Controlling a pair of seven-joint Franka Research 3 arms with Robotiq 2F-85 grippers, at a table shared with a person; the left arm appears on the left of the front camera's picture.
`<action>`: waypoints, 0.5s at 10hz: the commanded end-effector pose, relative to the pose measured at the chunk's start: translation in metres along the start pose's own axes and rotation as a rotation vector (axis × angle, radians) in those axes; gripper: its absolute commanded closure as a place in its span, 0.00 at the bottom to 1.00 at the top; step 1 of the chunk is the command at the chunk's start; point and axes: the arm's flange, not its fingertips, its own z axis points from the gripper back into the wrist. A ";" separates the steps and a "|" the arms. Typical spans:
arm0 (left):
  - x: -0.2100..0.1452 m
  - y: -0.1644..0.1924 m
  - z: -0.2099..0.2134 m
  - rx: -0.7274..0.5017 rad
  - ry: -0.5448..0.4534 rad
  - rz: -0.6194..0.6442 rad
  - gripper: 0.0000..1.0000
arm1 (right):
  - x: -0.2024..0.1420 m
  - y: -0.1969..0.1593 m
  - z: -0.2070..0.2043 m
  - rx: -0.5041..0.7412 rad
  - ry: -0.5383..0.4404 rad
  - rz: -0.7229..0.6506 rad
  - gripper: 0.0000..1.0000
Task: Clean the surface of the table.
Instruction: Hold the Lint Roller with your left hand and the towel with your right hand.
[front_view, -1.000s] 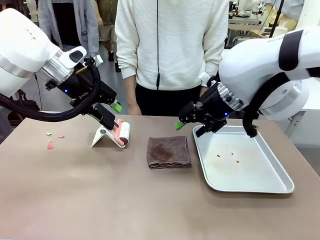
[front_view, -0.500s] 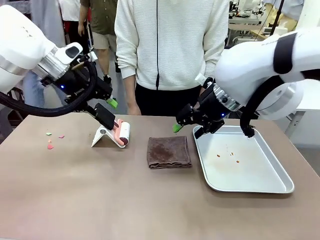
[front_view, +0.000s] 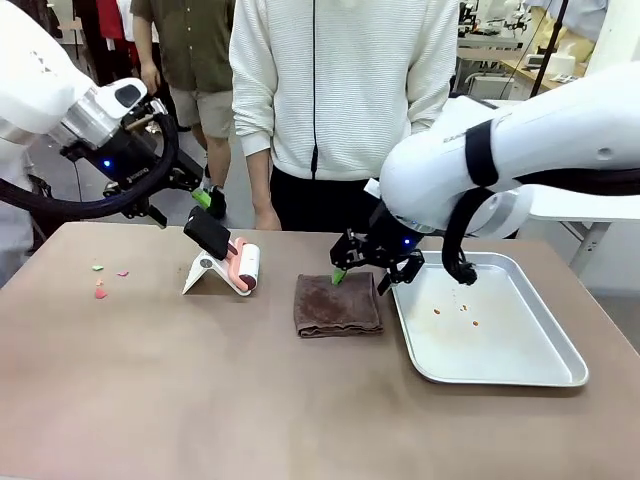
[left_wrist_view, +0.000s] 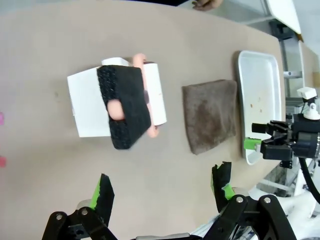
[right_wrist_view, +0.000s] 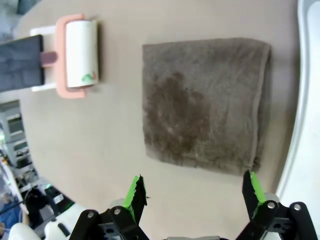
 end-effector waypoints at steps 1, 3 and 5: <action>0.023 0.014 -0.013 -0.029 -0.008 0.045 0.00 | 0.014 0.020 -0.009 -0.057 0.037 -0.021 0.00; 0.041 0.033 -0.033 -0.034 0.003 0.052 0.00 | 0.019 0.026 -0.018 -0.088 0.055 -0.028 0.00; 0.050 0.047 -0.047 -0.138 0.039 0.054 0.00 | 0.020 0.026 -0.021 -0.094 0.058 -0.039 0.00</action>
